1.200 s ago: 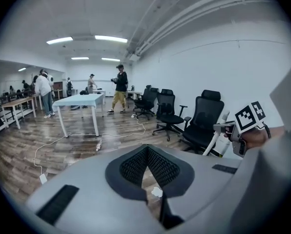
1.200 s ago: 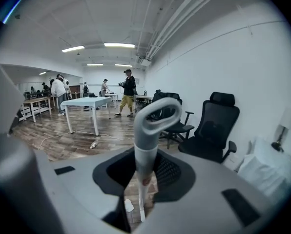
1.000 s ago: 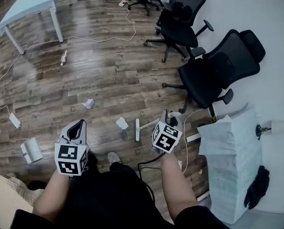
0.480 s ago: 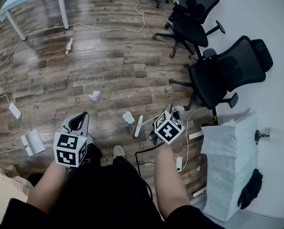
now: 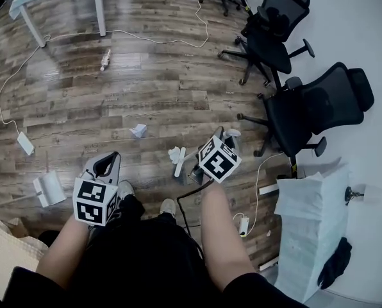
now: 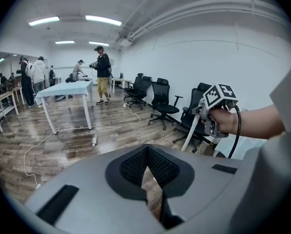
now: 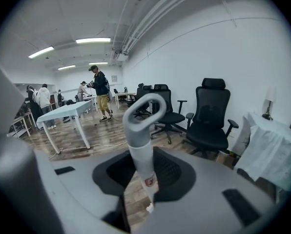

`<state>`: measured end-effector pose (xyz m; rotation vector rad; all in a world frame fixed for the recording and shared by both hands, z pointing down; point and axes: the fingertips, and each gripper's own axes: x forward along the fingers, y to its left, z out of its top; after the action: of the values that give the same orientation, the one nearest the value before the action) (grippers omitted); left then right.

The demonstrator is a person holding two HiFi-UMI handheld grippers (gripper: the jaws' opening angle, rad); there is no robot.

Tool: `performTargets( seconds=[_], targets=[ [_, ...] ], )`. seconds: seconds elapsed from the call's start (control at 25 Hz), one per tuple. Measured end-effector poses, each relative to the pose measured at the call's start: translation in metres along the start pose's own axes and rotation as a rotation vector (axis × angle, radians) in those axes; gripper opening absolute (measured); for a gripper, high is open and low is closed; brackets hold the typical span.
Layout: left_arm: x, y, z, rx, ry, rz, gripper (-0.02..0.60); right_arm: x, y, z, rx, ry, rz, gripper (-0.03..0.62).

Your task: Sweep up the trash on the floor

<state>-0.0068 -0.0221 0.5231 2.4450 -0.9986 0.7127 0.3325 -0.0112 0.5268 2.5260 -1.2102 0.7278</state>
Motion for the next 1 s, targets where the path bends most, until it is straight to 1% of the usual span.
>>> performTargets(
  seconds=[0.12,0.32,0.48,0.72,1.0],
  targets=[
    [-0.003,0.016,0.004,-0.007,-0.017,0.008,-0.006,0.008,0.030,0.012,0.013,-0.007,0.018,0.106],
    [-0.013,0.046,-0.002,-0.049,-0.020,0.044,-0.005,0.022,0.097,0.023,0.002,-0.006,0.086,0.106],
    [-0.018,0.065,-0.013,-0.052,-0.014,0.084,-0.006,0.031,0.149,0.029,-0.021,-0.008,0.158,0.106],
    [-0.032,0.097,-0.023,-0.099,-0.018,0.148,-0.006,0.037,0.236,0.032,-0.055,0.007,0.276,0.106],
    [-0.054,0.132,-0.034,-0.164,-0.019,0.224,-0.006,0.023,0.328,0.021,-0.103,0.026,0.425,0.106]
  ],
)
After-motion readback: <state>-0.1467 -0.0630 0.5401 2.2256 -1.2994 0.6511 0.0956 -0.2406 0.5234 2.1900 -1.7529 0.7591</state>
